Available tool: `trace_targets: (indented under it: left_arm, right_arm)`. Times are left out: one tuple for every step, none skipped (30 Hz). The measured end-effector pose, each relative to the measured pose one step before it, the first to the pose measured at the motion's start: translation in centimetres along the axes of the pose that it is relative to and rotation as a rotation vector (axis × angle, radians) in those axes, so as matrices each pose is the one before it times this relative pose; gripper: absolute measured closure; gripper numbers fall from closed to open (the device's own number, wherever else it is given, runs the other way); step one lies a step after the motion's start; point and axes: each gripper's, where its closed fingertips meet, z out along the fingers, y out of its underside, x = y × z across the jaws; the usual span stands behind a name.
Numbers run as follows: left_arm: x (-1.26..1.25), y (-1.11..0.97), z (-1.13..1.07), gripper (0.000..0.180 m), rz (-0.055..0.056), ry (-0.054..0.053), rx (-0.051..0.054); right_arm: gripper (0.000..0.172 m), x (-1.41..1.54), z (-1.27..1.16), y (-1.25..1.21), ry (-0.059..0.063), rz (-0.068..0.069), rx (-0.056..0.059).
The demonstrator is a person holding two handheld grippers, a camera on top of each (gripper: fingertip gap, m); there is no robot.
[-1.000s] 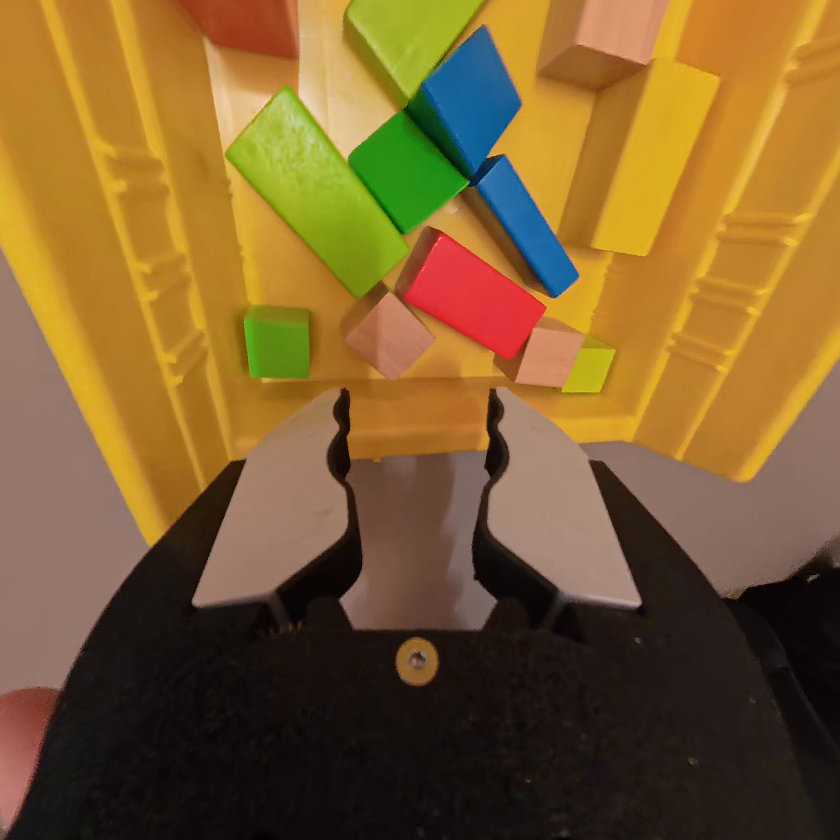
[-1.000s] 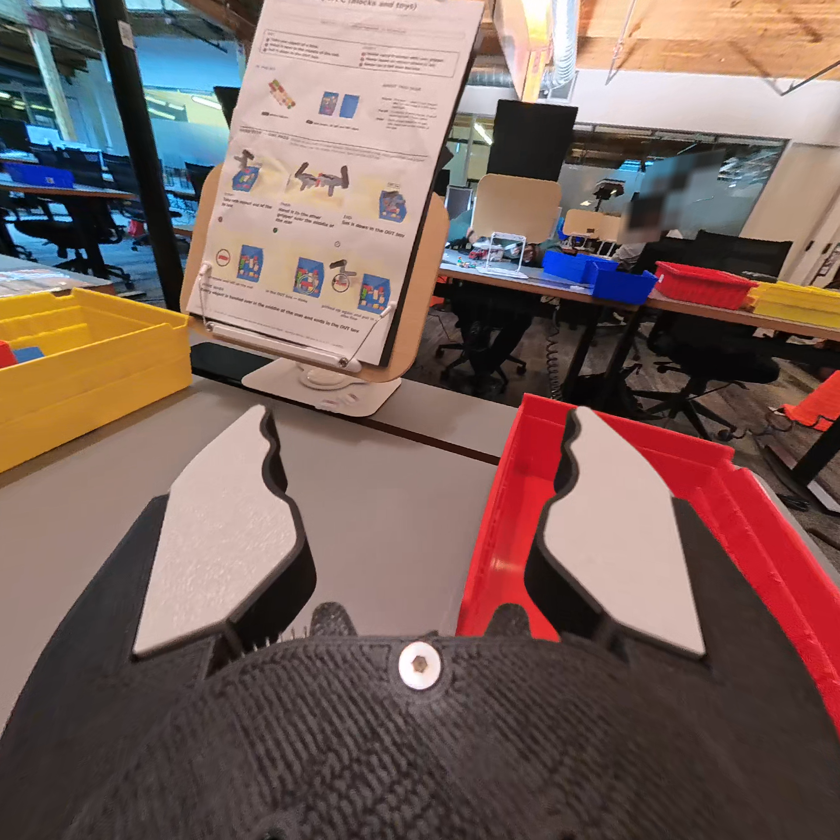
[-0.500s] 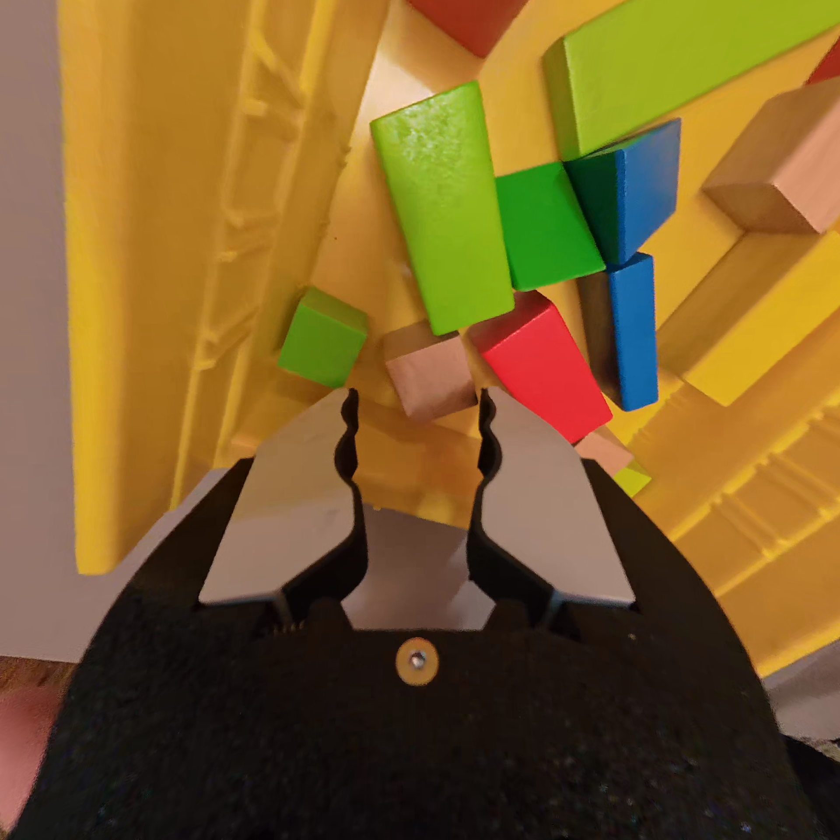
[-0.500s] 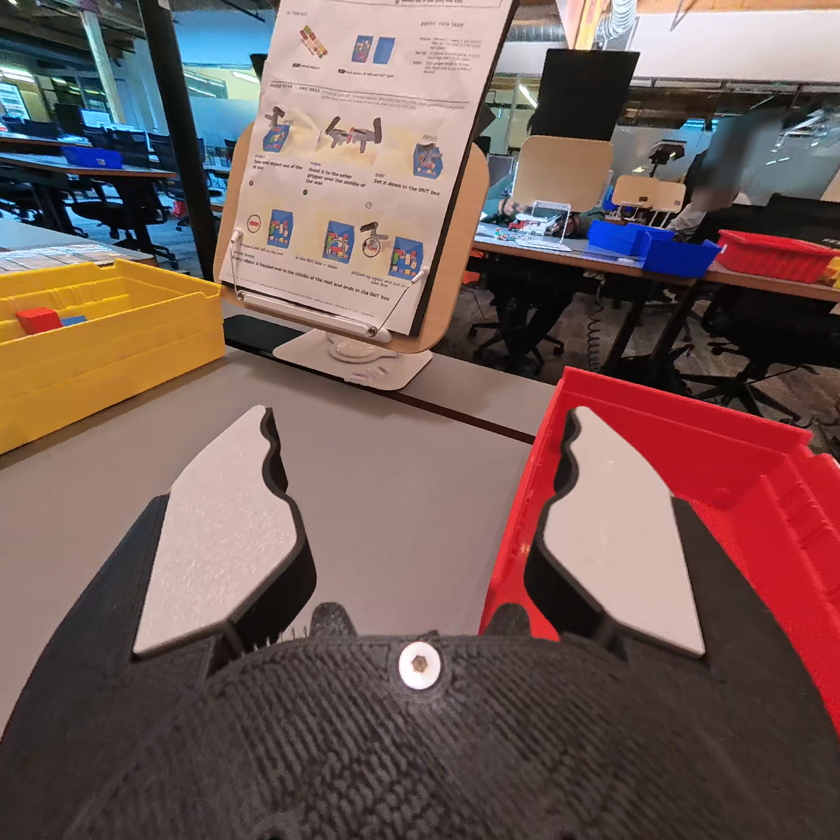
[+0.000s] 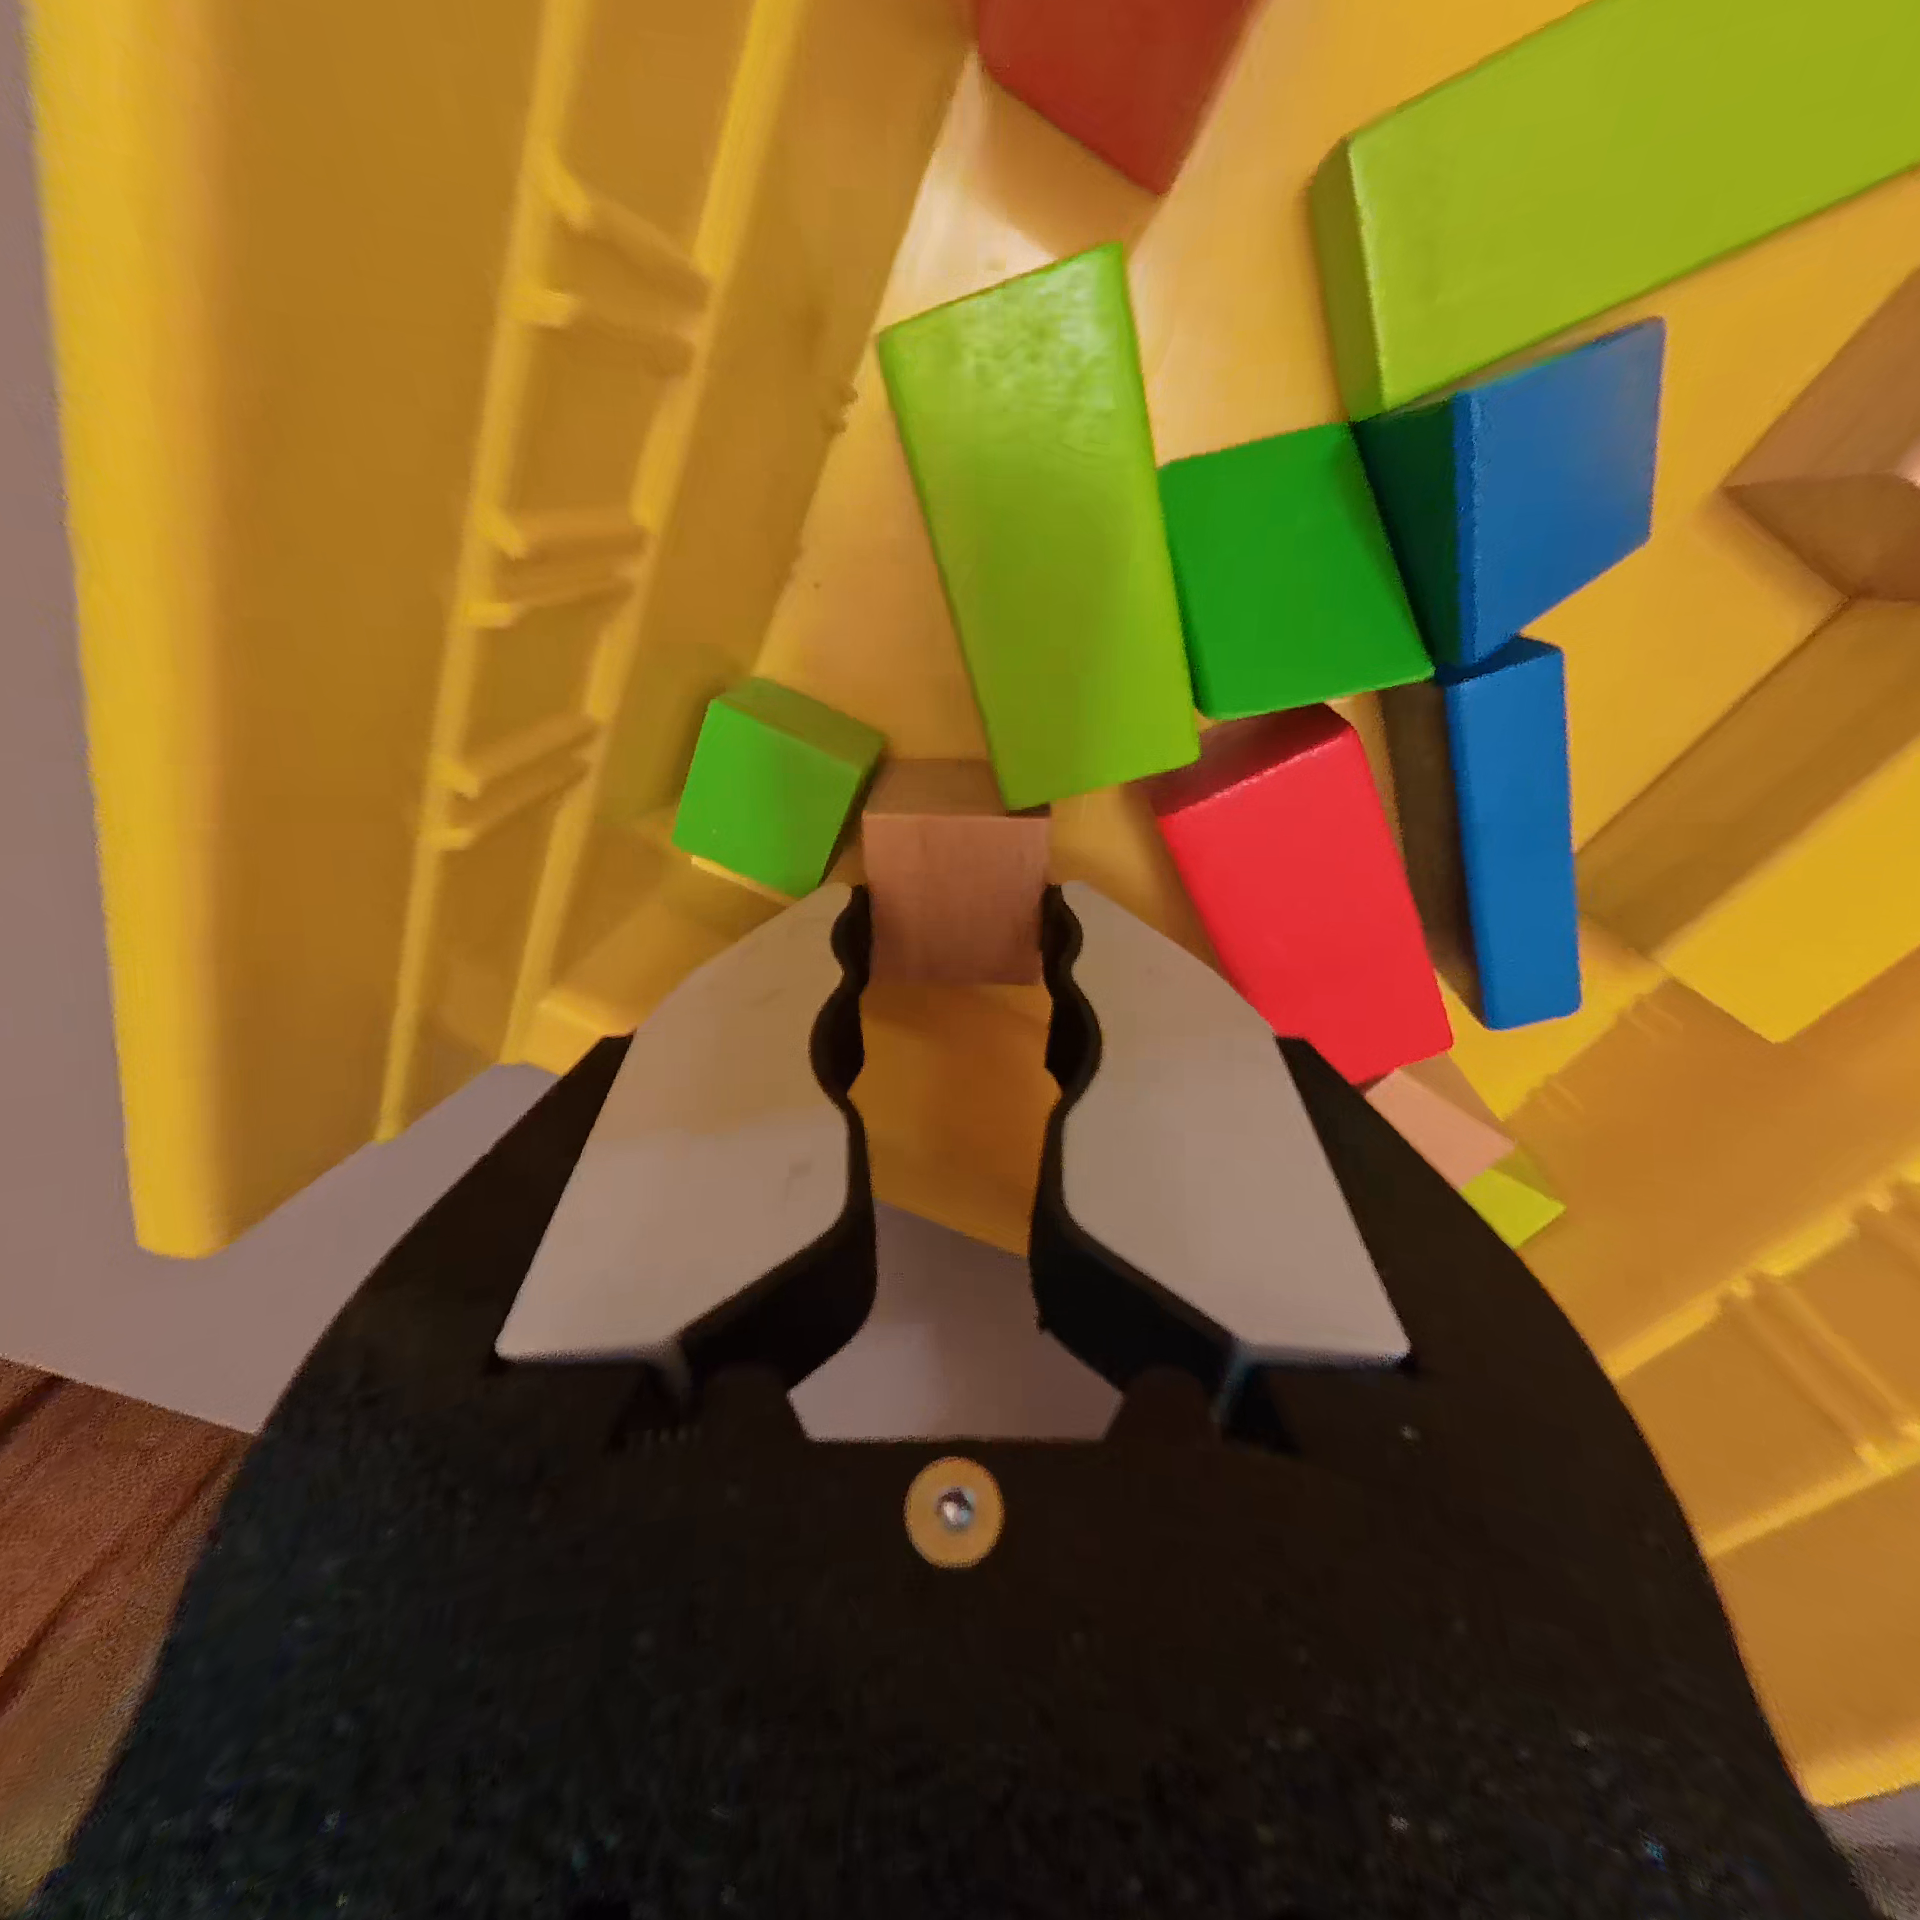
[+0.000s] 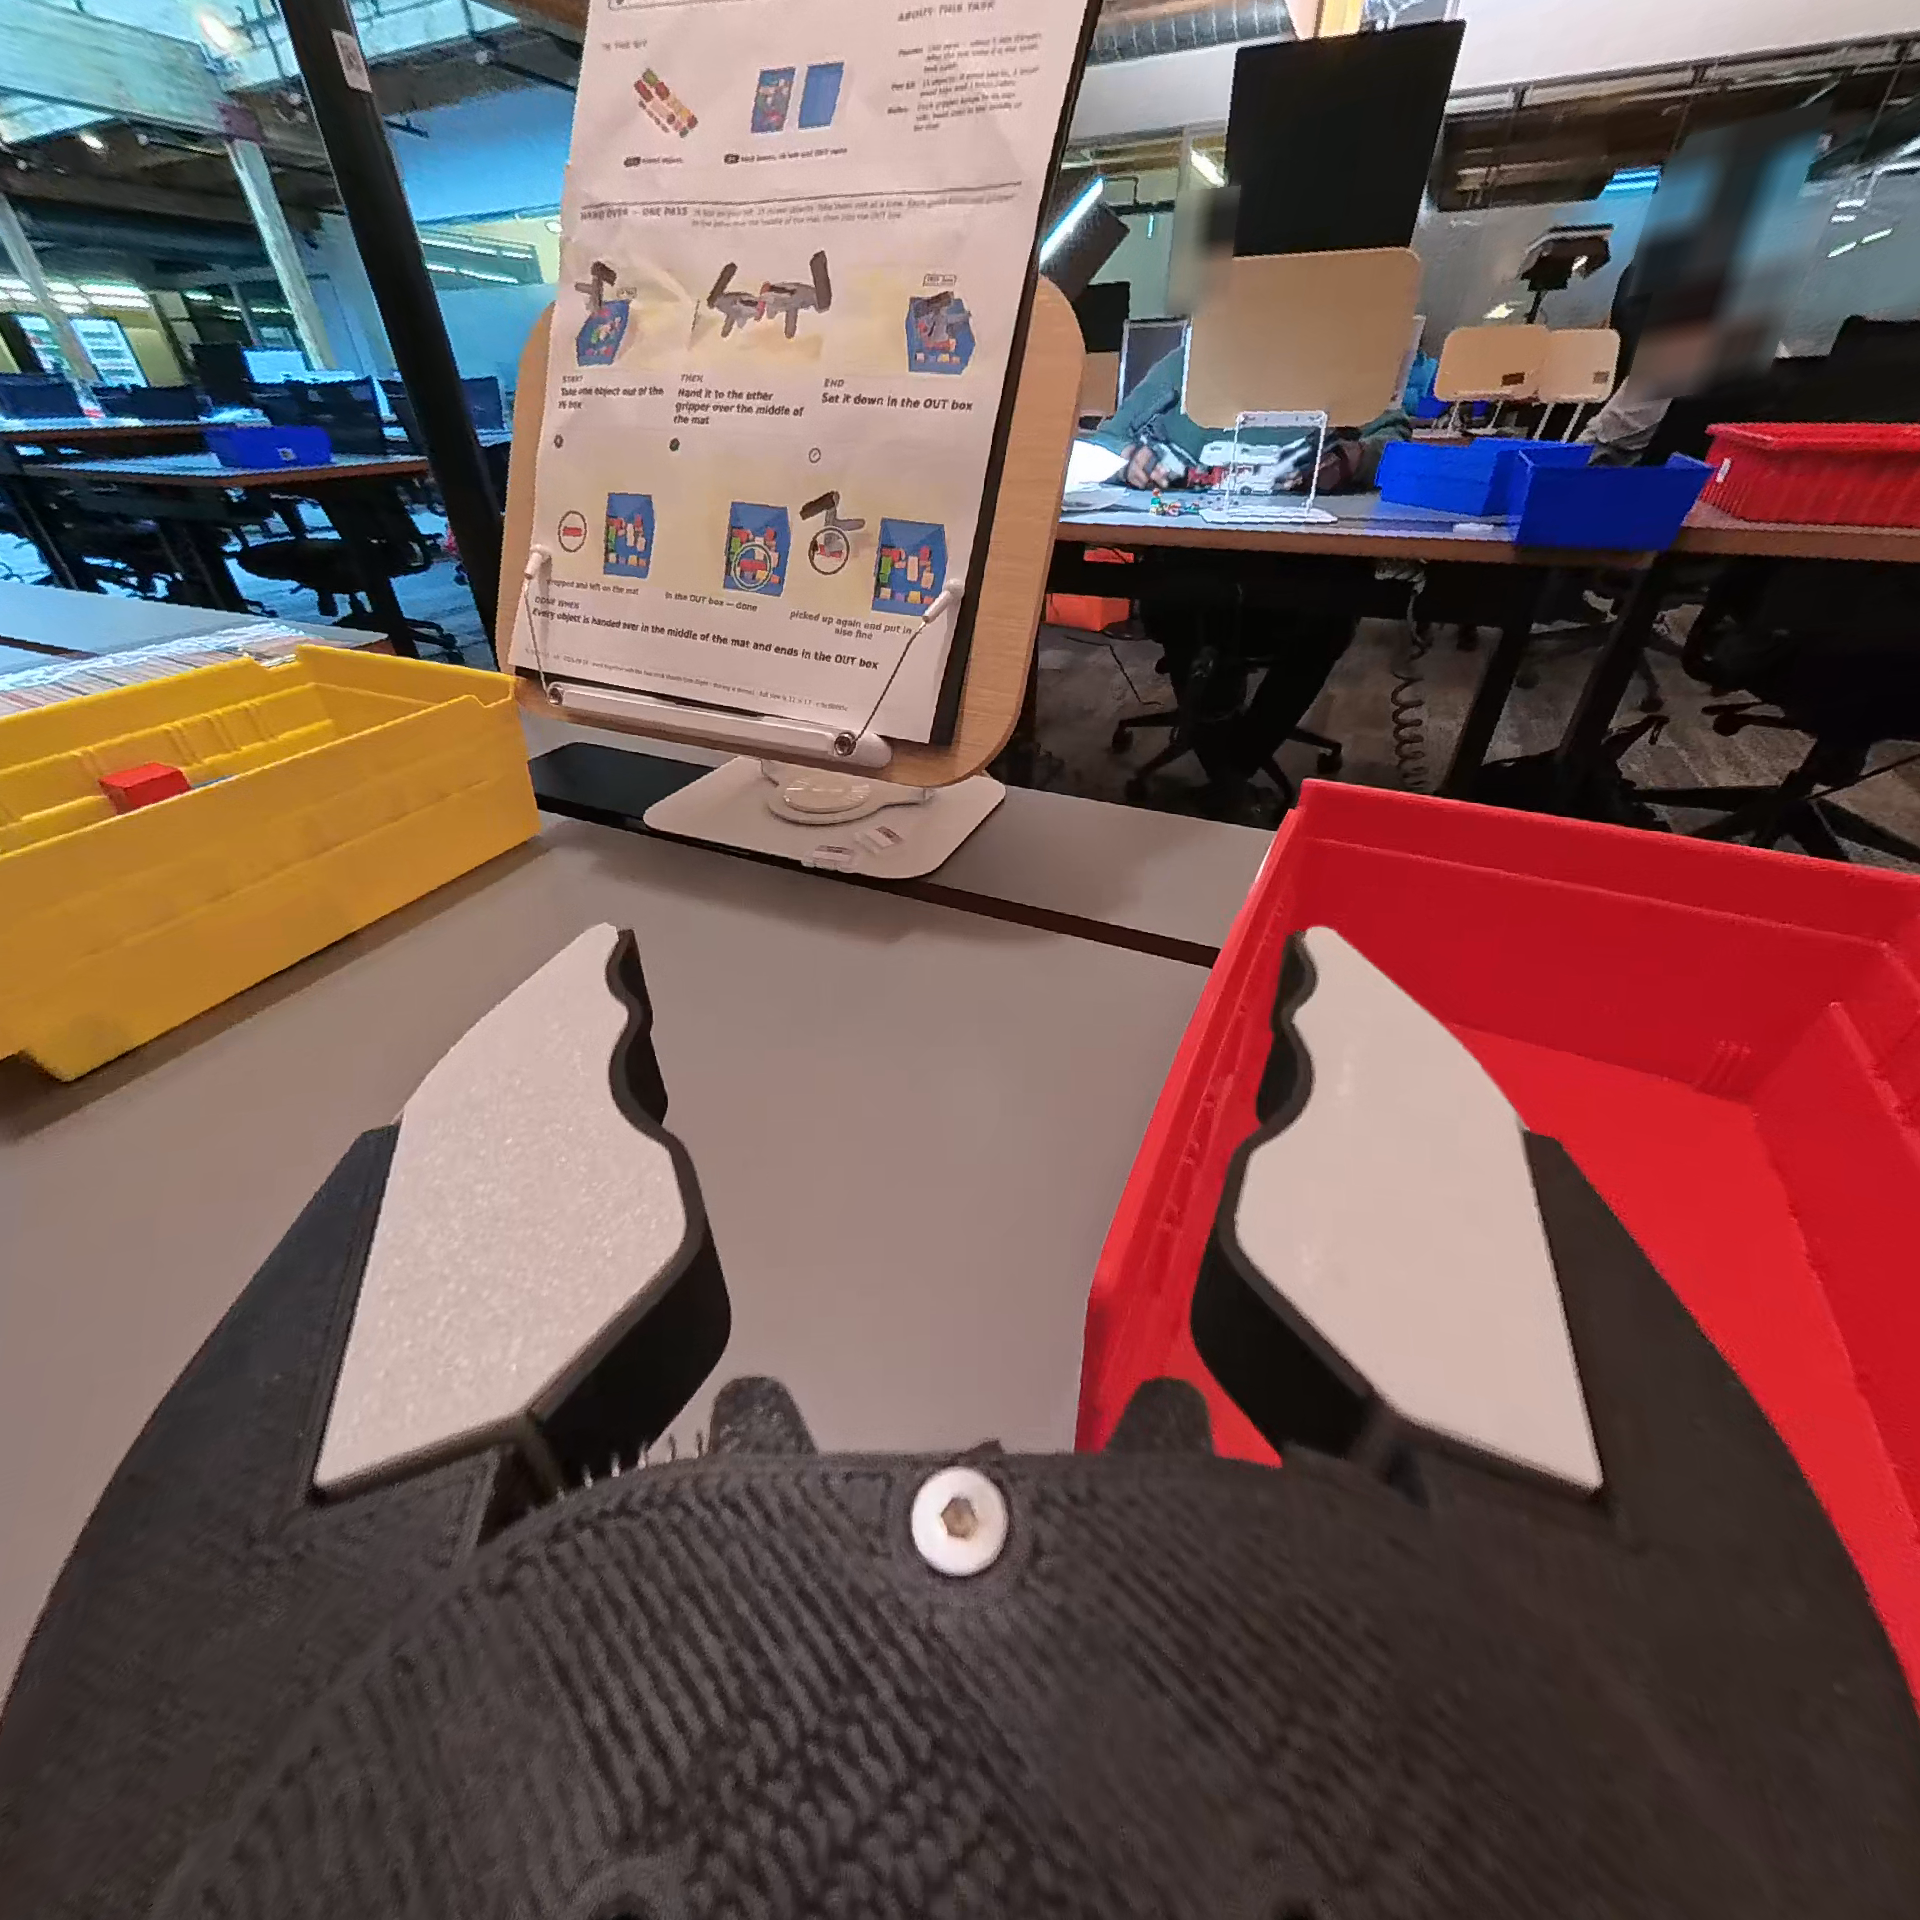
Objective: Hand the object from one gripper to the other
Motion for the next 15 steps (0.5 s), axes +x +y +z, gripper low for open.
trace_targets:
  left_arm:
    - [0.095, 0.106, -0.022, 0.15, 0.029, 0.0001, -0.007]
    - [0.142, 0.236, -0.033, 0.15, 0.0245, 0.0093, -0.0163]
    - [0.23, 0.283, -0.055, 0.15, 0.0264, 0.0194, -0.0197]
    - [0.325, 0.139, -0.116, 0.15, 0.0356, 0.0274, -0.0104]
    - [0.337, -0.01, -0.234, 0.15, 0.0436, 0.0254, 0.0031]
    - [0.437, -0.118, -0.427, 0.15, 0.051, 0.0259, 0.0158]
    - [0.539, -0.184, -0.664, 0.15, 0.0485, 0.0282, 0.0284]
    - [0.52, -0.334, -0.871, 0.15, 0.0402, 0.0249, 0.0423]
    - [0.683, -0.498, -1.061, 0.15, 0.0347, 0.0331, 0.0567]
    - [0.94, -0.579, -1.176, 0.15, 0.0296, 0.0454, 0.0641]
    - [0.886, -0.598, -1.212, 0.15, 0.026, 0.0349, 0.0624]
    - [0.941, -0.663, -1.186, 0.15, 0.0349, 0.0304, 0.0612]
    - [1.411, -0.752, -1.073, 0.15, 0.0503, 0.0537, 0.0638]
    - [2.042, -0.873, -0.916, 0.15, 0.0548, 0.0855, 0.0689]
    - [2.426, -0.953, -0.664, 0.15, 0.0484, 0.1035, 0.0709]
  right_arm:
    - [0.058, -0.042, 0.022, 0.071, -0.0035, 0.0027, -0.0033]
    - [0.059, -0.08, 0.006, 0.026, -0.0043, 0.001, -0.0005]
    - [0.06, -0.107, 0.002, -0.015, -0.0049, -0.0014, -0.0003]
    - [0.06, -0.129, 0.005, -0.03, -0.0043, -0.0024, -0.0023]
    - [0.061, -0.156, 0.001, -0.096, -0.0046, -0.0036, -0.0002]
    - [0.061, -0.185, 0.006, -0.125, -0.0051, -0.0048, 0.0028]
    - [0.062, -0.218, 0.011, -0.099, -0.006, -0.0049, 0.0031]
    - [0.062, -0.255, 0.054, -0.079, -0.0089, -0.003, 0.0022]
    - [0.062, -0.302, 0.08, -0.022, -0.0115, 0.0006, -0.0001]
    - [0.062, -0.382, 0.118, 0.046, -0.0165, 0.0025, -0.0032]
    - [0.063, -0.449, 0.146, 0.09, -0.0197, 0.0038, -0.006]
    - [0.062, -0.487, 0.174, 0.152, -0.0217, 0.0042, -0.0102]
    - [0.061, -0.592, 0.188, 0.097, -0.0264, 0.0023, -0.0076]
    - [0.06, -0.613, 0.208, -0.04, -0.0244, 0.0029, 0.0017]
    - [0.058, -0.692, 0.23, -0.116, -0.0264, 0.0042, 0.0062]
